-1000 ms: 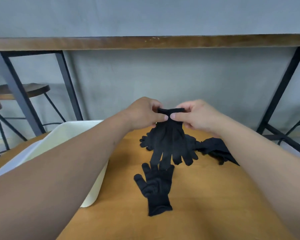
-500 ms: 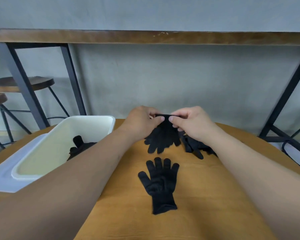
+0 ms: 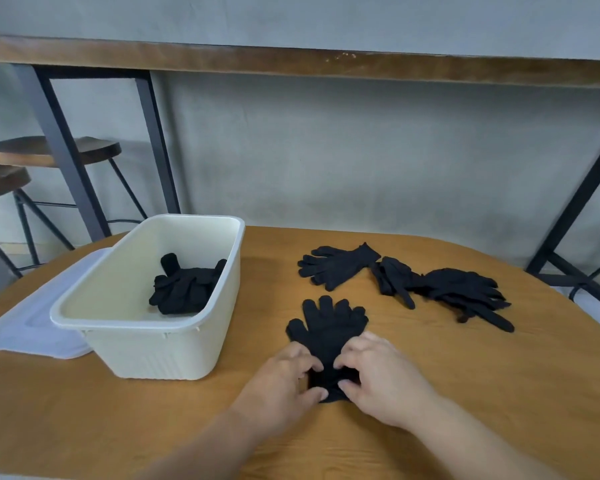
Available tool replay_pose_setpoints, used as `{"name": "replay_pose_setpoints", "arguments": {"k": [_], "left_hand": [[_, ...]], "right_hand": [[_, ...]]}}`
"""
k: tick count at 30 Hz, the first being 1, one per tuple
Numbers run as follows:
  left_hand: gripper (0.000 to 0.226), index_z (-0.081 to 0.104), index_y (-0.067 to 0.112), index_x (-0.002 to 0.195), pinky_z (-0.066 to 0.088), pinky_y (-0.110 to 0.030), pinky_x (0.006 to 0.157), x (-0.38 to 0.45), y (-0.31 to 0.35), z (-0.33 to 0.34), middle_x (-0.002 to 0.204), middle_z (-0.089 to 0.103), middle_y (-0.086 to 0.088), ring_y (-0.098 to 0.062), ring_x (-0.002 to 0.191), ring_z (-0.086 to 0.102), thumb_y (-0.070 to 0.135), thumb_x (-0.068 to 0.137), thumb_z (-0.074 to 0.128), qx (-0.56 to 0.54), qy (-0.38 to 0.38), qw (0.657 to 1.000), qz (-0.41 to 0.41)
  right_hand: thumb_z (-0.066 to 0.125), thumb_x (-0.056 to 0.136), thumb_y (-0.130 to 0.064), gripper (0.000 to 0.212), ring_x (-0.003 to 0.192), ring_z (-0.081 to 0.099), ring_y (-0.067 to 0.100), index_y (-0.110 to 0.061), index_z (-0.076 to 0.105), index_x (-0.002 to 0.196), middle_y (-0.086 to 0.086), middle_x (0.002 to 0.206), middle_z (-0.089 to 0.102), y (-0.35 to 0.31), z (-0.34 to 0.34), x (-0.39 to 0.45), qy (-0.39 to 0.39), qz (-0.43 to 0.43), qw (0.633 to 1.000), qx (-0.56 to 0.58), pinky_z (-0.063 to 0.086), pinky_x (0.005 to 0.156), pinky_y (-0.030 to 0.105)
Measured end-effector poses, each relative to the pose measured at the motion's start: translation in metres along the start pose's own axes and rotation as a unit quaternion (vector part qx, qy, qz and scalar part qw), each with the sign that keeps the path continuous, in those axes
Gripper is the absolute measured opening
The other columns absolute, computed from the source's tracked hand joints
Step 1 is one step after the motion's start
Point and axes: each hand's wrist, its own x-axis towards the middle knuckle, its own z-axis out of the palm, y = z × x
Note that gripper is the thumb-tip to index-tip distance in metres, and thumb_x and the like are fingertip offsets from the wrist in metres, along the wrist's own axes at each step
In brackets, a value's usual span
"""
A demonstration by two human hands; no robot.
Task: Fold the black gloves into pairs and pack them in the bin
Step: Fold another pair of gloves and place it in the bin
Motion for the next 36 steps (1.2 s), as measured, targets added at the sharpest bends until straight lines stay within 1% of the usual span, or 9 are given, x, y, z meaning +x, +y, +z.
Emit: {"name": "replay_pose_setpoints", "arguments": {"k": [5,8,14,19,24,28,31,33,36], "left_hand": [[0.049,0.052,0.033,0.131,0.037,-0.008,0.087,-0.005,-0.002,0.006,0.117,0.044,0.021,0.004,0.103,0.046,0.044,0.086,0.067,-0.004,0.016,1.000,0.007],[0.052,0.050,0.032,0.132,0.038,-0.007,0.087,-0.004,-0.004,0.007,0.117,0.044,0.022,0.005,0.101,0.046,0.042,0.085,0.069,-0.028,0.025,0.999,-0.004],[0.052,0.051,0.033,0.133,0.041,-0.010,0.092,-0.005,-0.006,0.008,0.111,0.042,0.022,0.006,0.097,0.046,0.041,0.085,0.069,-0.040,0.028,0.999,-0.014],[0.052,0.050,0.035,0.130,0.042,-0.009,0.090,-0.007,-0.008,0.011,0.113,0.038,0.023,0.009,0.094,0.046,0.041,0.083,0.071,-0.053,0.034,0.998,-0.018],[0.041,0.054,0.031,0.125,0.043,-0.008,0.083,-0.007,-0.013,0.003,0.112,0.041,0.019,0.001,0.092,0.051,0.019,0.087,0.060,-0.091,0.020,0.995,-0.022],[0.032,0.054,0.027,0.123,0.042,-0.006,0.073,0.009,-0.019,-0.002,0.122,0.044,0.015,-0.004,0.082,0.057,0.013,0.094,0.049,-0.094,0.082,0.989,-0.084],[0.035,0.049,0.024,0.133,0.037,-0.011,0.086,0.028,-0.023,-0.007,0.136,0.040,0.010,-0.007,0.103,0.054,0.021,0.098,0.051,-0.078,0.127,0.980,-0.132],[0.045,0.043,0.023,0.140,0.035,-0.015,0.093,0.040,-0.025,-0.010,0.143,0.036,0.006,-0.012,0.116,0.050,0.017,0.097,0.052,-0.089,0.113,0.976,-0.164],[0.058,0.038,0.028,0.144,0.042,-0.024,0.100,0.048,-0.029,-0.013,0.144,0.037,0.005,-0.016,0.115,0.053,0.008,0.092,0.056,-0.104,0.074,0.976,-0.174]], "right_hand": [[0.049,0.097,-0.042,0.034,0.110,0.041,0.006,-0.034,0.062,0.127,-0.017,0.114,0.057,-0.007,0.006,0.003,0.006,-0.036,0.999,-0.020,0.040,0.096,0.024],[0.048,0.099,-0.041,0.031,0.106,0.044,0.003,-0.034,0.065,0.123,-0.018,0.111,0.060,-0.008,0.012,0.004,0.026,-0.021,0.999,0.008,0.041,0.088,0.020],[0.055,0.097,-0.037,0.023,0.104,0.050,-0.003,-0.034,0.071,0.114,-0.022,0.107,0.063,-0.010,0.017,0.001,0.046,0.006,0.996,0.074,0.042,0.091,0.016],[0.058,0.096,-0.035,0.021,0.104,0.052,-0.006,-0.033,0.073,0.110,-0.024,0.107,0.064,-0.012,0.020,-0.003,0.046,0.010,0.994,0.099,0.036,0.088,0.006],[0.055,0.097,-0.037,0.023,0.105,0.046,-0.009,-0.034,0.072,0.113,-0.026,0.112,0.061,-0.013,0.024,-0.008,0.039,-0.008,0.996,0.077,0.031,0.086,0.001],[0.052,0.098,-0.040,0.026,0.110,0.045,-0.008,-0.036,0.070,0.116,-0.026,0.117,0.059,-0.014,0.023,-0.010,0.030,-0.006,0.997,0.076,0.035,0.091,0.006],[0.050,0.098,-0.041,0.027,0.111,0.045,-0.008,-0.036,0.069,0.117,-0.027,0.120,0.059,-0.014,0.023,-0.011,0.023,0.002,0.997,0.075,0.038,0.096,0.012],[0.051,0.098,-0.040,0.026,0.111,0.048,-0.008,-0.036,0.070,0.115,-0.027,0.120,0.060,-0.014,0.023,-0.012,0.031,0.013,0.996,0.084,0.037,0.096,0.010],[0.055,0.096,-0.037,0.022,0.110,0.053,-0.009,-0.036,0.073,0.110,-0.028,0.116,0.063,-0.015,0.023,-0.012,0.050,0.044,0.990,0.126,0.036,0.096,0.006]]}}
